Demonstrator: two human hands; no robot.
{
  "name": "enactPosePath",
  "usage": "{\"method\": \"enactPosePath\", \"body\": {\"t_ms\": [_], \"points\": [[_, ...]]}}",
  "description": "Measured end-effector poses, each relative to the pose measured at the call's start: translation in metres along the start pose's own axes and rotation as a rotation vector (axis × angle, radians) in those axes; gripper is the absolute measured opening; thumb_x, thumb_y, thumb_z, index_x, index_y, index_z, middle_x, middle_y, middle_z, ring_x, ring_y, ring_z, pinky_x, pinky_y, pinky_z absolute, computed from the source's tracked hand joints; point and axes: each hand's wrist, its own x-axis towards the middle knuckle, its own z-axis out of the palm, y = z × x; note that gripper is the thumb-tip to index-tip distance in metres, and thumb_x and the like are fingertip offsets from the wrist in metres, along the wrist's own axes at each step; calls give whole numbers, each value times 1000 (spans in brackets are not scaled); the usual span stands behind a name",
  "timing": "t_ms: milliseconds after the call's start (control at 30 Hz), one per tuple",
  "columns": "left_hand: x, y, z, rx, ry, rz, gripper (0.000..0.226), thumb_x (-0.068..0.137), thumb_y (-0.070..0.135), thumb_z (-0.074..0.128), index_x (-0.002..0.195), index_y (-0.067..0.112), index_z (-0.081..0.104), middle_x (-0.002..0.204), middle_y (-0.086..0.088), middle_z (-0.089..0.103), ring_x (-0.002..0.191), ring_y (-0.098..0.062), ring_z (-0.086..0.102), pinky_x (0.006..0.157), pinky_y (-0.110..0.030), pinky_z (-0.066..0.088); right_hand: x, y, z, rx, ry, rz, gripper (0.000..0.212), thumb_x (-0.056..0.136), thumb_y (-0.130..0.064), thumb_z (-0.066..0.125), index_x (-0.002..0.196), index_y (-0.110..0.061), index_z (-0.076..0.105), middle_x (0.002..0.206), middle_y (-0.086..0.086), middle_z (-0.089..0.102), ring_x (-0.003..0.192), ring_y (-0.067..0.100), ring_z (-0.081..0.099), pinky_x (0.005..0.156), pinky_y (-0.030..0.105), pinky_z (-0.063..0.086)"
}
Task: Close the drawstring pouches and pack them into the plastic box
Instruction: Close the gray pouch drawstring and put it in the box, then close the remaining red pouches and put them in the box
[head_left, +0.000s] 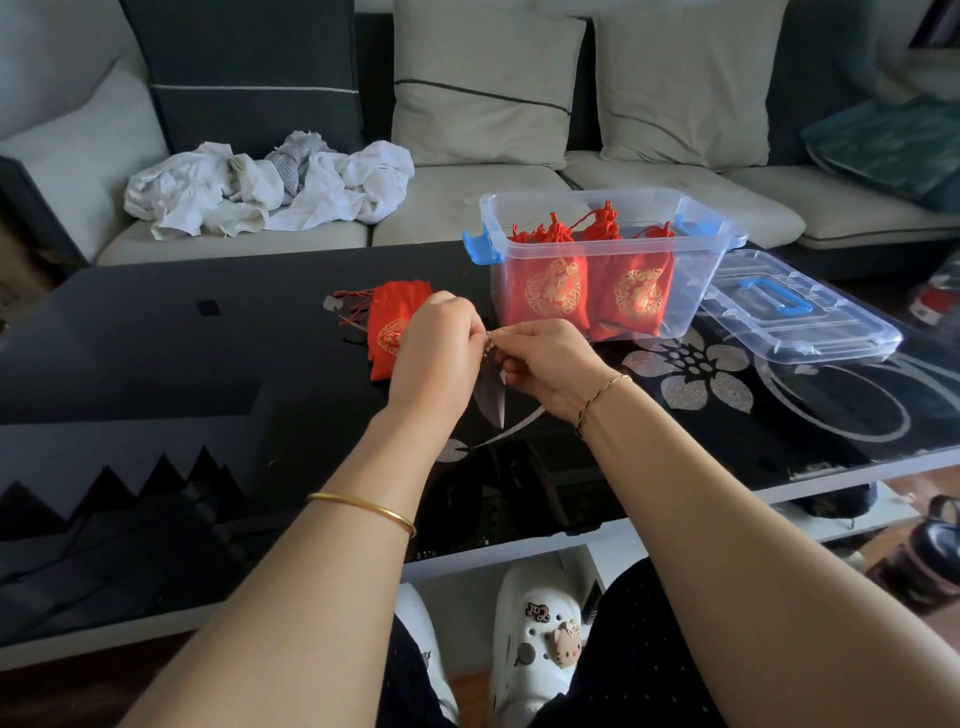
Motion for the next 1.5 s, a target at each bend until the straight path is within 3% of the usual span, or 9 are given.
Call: {"method": "enactPosePath", "body": {"t_ms": [167, 300, 600, 800, 1000, 1167, 1300, 1400, 1500], "points": [[-1, -1, 4, 51, 14, -33, 13, 92, 6, 48, 81, 5, 55, 97, -9, 51, 82, -17, 49, 67, -23, 35, -2, -2, 0, -152, 36, -111, 9, 88, 1, 58, 94, 1, 64, 68, 6, 55, 59, 10, 49, 60, 23, 49], [-1, -5, 5, 69, 6, -106, 14, 94, 4, 44, 99, 0, 57, 111, -12, 51, 93, -22, 53, 73, -23, 37, 0, -5, -5, -213, 134, -148, 25, 82, 8, 58, 104, -3, 59, 81, 9, 61, 65, 14, 57, 67, 29, 56], [1, 3, 13, 30, -29, -171, 16, 94, 0, 43, 108, -1, 50, 116, -16, 47, 87, -22, 51, 69, -24, 38, 3, -1, -10, -260, 223, -186, 19, 82, 4, 60, 97, -8, 59, 87, 7, 64, 74, 16, 62, 66, 27, 57], [18, -8, 18, -38, 16, -208, 22, 95, 8, 42, 75, 5, 50, 82, -12, 54, 60, -10, 45, 50, -18, 33, -6, -2, -19, -576, 126, -333, 20, 83, -31, 67, 93, -14, 67, 90, -1, 67, 82, 11, 61, 72, 24, 51], [20, 20, 4, -215, 27, -128, 26, 93, 4, 47, 76, -8, 63, 80, -21, 67, 74, -27, 67, 71, -31, 56, -7, -9, -29, -891, 234, -496, 10, 88, -17, 62, 90, -10, 69, 91, 2, 65, 80, 13, 55, 66, 21, 42], [33, 21, -1, -436, 79, -220, 9, 94, 5, 49, 92, 10, 56, 87, -4, 63, 76, -16, 65, 64, -18, 50, 6, -46, -38, -816, 398, -560, 15, 90, -14, 57, 86, -4, 68, 82, 2, 63, 70, 11, 54, 60, 19, 44], [46, -7, 13, -240, 27, -310, 15, 91, 3, 49, 95, -1, 64, 104, -17, 64, 89, -26, 64, 76, -32, 53, 41, -90, -36, -810, 507, -508, 34, 89, -14, 51, 55, -11, 50, 53, -1, 44, 50, 15, 40, 46, 26, 33], [40, -25, 25, 18, -125, -419, 23, 91, 13, 57, 111, 2, 60, 121, -20, 52, 107, -32, 55, 86, -36, 48, 69, -99, -34, -906, 512, -399, 40, 92, -23, 49, 54, -13, 39, 56, 4, 37, 58, 24, 39, 55, 27, 33], [24, -38, 34, 179, -226, -453, 44, 87, 24, 65, 127, 14, 52, 135, -17, 40, 126, -35, 38, 99, -41, 39, 80, -91, -37, -981, 501, -318, 35, 87, -3, 47, 55, -11, 36, 61, 9, 35, 67, 26, 38, 59, 27, 32]]}}
